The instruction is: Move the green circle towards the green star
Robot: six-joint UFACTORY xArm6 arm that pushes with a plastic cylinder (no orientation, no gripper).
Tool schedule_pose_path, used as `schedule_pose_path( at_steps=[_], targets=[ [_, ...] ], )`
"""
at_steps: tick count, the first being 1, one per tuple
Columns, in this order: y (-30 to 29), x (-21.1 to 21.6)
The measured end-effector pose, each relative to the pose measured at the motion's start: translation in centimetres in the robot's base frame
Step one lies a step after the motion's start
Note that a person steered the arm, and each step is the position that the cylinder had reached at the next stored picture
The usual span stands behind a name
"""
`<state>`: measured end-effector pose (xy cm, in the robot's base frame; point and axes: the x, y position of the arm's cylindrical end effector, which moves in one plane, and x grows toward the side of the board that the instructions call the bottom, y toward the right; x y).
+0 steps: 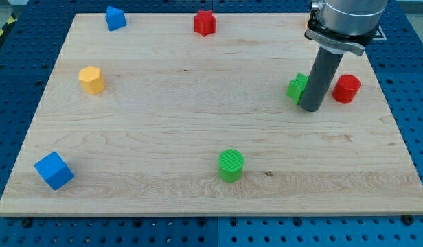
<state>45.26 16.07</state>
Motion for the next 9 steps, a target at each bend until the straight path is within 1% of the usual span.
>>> schedule_pose_path(
  at_steps=[1,2,3,4,5,6,7,9],
  targets=[
    [0.0,7.7],
    [-1.6,15.4],
    [-4.5,16.6],
    [-11.2,16.6],
    [-12.5,16.6],
    [-12.5,16.1],
    [-13.5,13.7],
    [-14.9,12.9]
  ],
)
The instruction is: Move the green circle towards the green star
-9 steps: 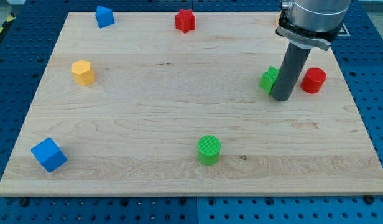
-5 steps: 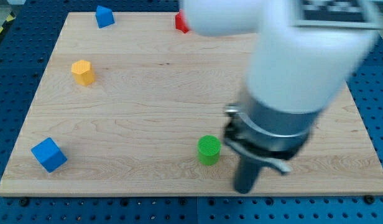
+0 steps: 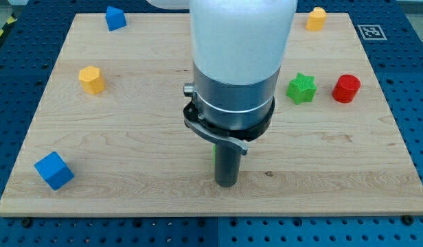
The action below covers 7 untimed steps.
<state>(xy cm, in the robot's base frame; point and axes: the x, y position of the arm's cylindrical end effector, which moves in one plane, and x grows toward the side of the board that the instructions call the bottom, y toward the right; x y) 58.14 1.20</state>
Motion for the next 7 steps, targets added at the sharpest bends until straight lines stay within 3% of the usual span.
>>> schedule_pose_path(
  at_steps=[3,7],
  targets=[
    [0.0,-3.3],
    [0.0,-12.8]
  ],
)
